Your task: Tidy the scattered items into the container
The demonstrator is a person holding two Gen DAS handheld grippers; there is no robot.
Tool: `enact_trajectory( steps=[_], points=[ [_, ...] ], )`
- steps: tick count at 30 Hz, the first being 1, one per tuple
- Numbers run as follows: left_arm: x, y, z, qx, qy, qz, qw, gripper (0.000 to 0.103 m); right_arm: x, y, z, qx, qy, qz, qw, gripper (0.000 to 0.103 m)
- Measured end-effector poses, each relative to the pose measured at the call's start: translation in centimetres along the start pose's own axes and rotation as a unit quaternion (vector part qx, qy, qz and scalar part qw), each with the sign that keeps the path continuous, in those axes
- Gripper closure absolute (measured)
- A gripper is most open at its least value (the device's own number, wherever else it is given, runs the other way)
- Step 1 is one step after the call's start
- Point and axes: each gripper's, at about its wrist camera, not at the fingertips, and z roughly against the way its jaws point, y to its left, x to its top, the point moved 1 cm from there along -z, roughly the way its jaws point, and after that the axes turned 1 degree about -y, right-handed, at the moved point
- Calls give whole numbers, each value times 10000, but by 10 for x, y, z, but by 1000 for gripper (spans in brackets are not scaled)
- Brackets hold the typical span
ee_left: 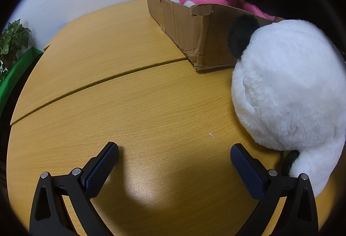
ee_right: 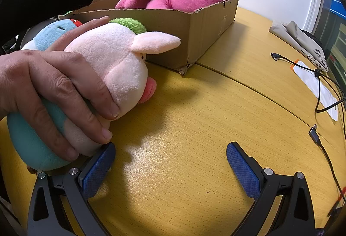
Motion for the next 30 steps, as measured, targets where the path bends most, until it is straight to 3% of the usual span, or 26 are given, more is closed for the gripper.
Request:
enact_trajectory(
  steps=[30],
  points=[
    [0, 0, 0, -3, 0, -7, 10000, 0, 0, 0, 0, -2, 0, -2, 10000, 0]
  ],
)
